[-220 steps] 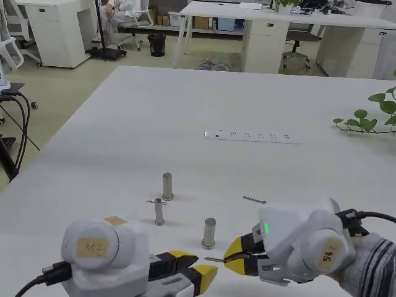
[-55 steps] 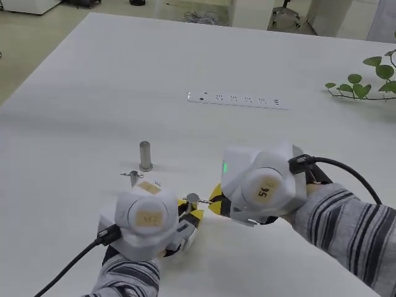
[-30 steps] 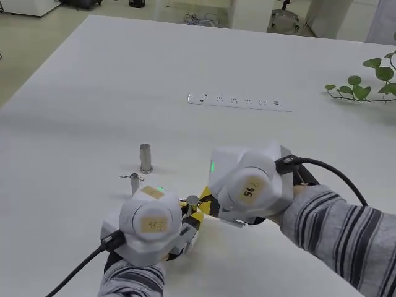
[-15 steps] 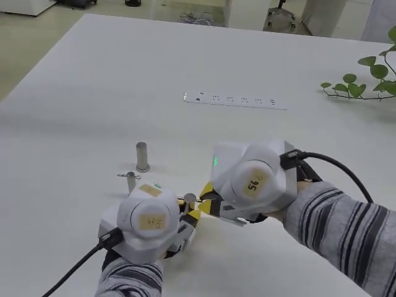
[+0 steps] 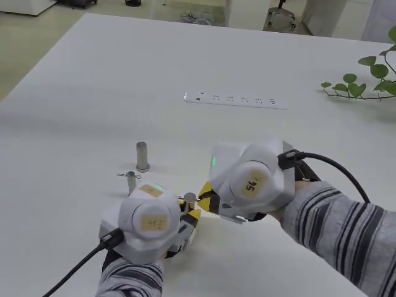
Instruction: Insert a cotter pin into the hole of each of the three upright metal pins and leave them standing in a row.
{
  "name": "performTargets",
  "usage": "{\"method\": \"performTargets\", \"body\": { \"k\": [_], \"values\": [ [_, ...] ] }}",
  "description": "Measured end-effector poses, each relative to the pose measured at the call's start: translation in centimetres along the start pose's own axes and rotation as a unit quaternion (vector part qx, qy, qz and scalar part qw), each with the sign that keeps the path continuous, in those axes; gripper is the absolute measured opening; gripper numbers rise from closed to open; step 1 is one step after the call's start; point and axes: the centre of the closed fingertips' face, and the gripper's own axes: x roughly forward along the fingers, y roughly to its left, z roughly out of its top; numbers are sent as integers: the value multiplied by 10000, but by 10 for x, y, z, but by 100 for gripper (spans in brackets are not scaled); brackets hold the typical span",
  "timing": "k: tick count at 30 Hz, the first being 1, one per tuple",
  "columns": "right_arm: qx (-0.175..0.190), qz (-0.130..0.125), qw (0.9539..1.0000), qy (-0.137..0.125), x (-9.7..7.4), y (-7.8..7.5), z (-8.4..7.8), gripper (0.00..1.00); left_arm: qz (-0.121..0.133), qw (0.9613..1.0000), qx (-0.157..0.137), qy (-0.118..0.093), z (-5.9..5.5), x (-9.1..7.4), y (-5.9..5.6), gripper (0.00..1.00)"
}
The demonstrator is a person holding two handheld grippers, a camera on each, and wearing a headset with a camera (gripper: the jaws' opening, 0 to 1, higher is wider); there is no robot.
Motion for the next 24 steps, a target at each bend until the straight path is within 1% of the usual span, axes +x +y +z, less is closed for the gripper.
{"method": "performTargets", "body": {
  "k": [9,12,14,17,18,19,20,23,24],
  "values": [
    [80,-11,10000,-57,0,0,0,0,18,10000,18,-4,0,0,0,10],
    [334,-38,9993,-145,0,0,2,0,20,10000,35,-2,0,0,0,10],
    [438,-50,9989,-154,0,1,2,3,22,10000,31,1,0,0,0,10],
    [614,-166,9979,-116,-1,-1,-4,6,19,10000,56,-5,0,0,0,10],
    [703,-209,9972,-107,-2,-2,-6,8,-1,9999,115,3,0,0,0,10],
    [909,-261,9955,-113,-3,-3,-10,9,-8,9999,165,4,0,0,0,10],
    [1122,-266,9933,-108,-4,-3,-14,10,-17,9998,175,4,0,0,0,10],
    [1550,-244,9876,-99,-6,-1,-24,11,-19,9998,174,3,1,0,1,10],
    [1622,-252,9864,-92,-7,-1,-27,11,-22,9998,187,-2,1,1,1,9]
  ]
}}
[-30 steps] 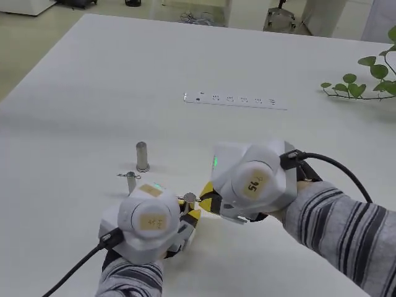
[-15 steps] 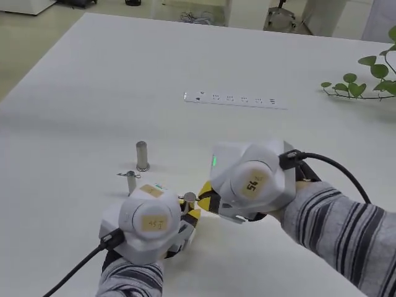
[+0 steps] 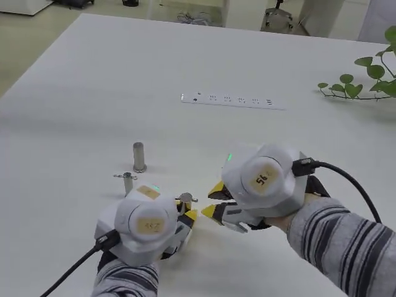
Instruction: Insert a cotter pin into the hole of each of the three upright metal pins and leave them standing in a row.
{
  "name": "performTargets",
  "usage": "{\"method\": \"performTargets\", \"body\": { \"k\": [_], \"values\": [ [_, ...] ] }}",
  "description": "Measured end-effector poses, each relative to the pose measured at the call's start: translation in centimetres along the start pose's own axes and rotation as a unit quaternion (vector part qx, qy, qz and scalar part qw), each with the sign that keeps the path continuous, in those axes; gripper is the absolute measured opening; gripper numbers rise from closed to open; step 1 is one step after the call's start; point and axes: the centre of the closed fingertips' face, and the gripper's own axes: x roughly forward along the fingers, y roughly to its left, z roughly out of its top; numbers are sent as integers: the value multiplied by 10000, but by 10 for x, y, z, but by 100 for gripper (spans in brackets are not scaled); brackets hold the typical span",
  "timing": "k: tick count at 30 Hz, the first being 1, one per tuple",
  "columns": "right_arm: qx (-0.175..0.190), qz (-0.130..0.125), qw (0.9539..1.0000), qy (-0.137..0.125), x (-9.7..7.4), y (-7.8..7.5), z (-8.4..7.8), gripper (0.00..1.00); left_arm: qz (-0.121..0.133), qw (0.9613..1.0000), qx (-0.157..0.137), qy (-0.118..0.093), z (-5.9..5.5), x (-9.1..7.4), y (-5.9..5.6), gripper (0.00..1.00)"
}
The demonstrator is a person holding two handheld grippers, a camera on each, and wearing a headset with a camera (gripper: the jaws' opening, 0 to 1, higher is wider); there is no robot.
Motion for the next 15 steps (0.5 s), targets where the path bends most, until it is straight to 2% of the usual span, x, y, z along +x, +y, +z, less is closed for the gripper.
{"method": "performTargets", "body": {
  "k": [6,15],
  "values": [
    [422,-114,9990,6,-6,-5,-14,10,-13,10000,59,20,3,4,6,9],
    [662,-180,9976,-4,-9,-8,-18,10,93,9999,116,32,8,11,21,9]
  ]
}}
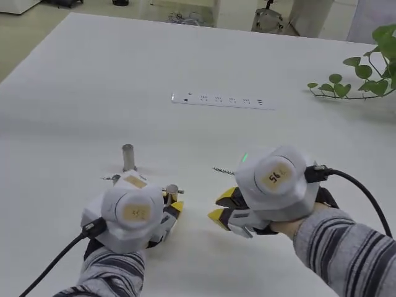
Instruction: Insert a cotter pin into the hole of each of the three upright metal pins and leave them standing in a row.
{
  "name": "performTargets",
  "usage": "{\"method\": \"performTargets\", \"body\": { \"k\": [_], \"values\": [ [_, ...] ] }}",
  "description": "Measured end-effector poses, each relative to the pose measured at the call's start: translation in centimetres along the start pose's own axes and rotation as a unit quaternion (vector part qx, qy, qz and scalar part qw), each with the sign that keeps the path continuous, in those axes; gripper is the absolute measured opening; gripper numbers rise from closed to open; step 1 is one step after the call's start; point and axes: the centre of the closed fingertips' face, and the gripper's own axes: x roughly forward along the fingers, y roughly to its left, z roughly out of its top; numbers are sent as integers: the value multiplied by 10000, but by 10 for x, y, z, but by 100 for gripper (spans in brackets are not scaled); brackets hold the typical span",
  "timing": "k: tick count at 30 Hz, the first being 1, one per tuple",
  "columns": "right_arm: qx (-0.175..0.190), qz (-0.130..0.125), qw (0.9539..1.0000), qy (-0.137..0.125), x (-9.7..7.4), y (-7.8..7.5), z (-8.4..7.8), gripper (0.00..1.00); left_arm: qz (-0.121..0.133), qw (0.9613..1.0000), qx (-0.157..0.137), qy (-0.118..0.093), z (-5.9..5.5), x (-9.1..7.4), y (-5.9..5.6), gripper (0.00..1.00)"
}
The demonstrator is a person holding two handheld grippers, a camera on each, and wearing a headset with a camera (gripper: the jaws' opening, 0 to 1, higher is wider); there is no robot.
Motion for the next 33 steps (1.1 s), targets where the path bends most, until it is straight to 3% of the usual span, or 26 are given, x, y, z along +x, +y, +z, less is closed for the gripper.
{"method": "performTargets", "body": {
  "k": [6,24,33],
  "values": [
    [89,4,10000,-14,1,1,0,10,52,10000,-38,-24,3,7,7,9],
    [368,-7,9993,-19,3,-3,-3,13,168,9998,43,-20,5,10,7,10],
    [495,17,9988,-26,4,-1,-4,14,245,9997,-71,-31,5,11,8,10]
  ]
}}
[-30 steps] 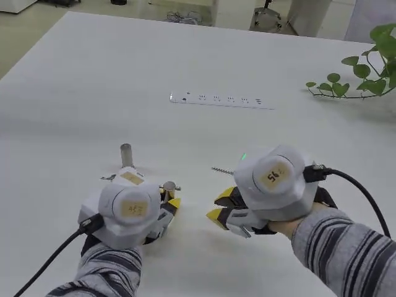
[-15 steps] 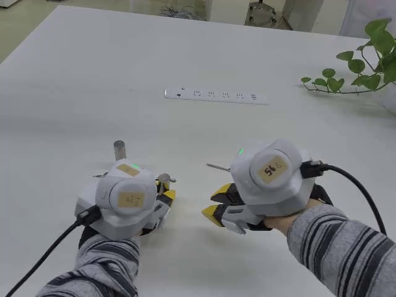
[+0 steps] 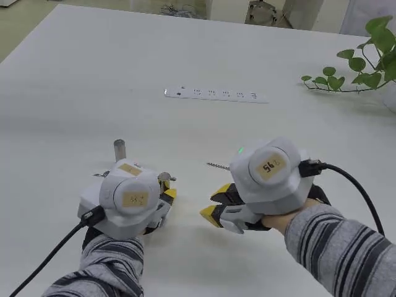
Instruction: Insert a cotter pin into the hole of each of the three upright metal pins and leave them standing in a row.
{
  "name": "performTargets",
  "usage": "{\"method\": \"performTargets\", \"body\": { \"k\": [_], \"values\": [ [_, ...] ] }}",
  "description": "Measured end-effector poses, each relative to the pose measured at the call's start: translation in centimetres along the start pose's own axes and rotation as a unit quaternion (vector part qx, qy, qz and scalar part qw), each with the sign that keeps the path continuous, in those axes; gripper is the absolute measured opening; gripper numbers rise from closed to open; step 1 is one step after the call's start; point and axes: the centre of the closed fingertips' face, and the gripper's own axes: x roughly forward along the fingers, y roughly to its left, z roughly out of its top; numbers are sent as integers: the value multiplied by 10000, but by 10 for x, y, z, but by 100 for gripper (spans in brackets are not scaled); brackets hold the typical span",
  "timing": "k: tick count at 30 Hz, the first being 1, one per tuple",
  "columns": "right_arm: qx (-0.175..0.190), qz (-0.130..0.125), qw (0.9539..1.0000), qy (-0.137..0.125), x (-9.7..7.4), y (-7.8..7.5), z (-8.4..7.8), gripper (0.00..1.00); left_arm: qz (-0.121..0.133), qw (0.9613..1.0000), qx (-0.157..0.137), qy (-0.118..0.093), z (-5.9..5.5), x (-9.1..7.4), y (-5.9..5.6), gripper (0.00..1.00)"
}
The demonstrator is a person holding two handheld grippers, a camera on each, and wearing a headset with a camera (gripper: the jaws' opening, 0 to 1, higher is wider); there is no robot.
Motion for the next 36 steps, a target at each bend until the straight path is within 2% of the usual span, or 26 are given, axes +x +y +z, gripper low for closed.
{"method": "performTargets", "body": {
  "k": [8,15,18,26,33,36],
  "values": [
    [74,-24,10000,4,0,-2,-1,16,-30,9999,-108,19,-1,0,0,11],
    [177,-67,9998,-93,-2,-4,2,21,-92,9998,-114,145,-6,-4,-3,21],
    [243,-54,9994,-257,-4,-5,8,23,-145,9998,-1,129,-5,-10,-6,24],
    [625,72,9942,-871,-11,-5,34,29,-325,9994,-92,-9,0,-31,-10,34],
    [918,207,9863,-1357,-17,-8,64,30,-497,9982,-321,-82,0,-50,-13,44],
    [915,249,9851,-1436,-16,-9,75,31,-526,9975,-452,-103,-1,-59,-13,50]
  ]
}}
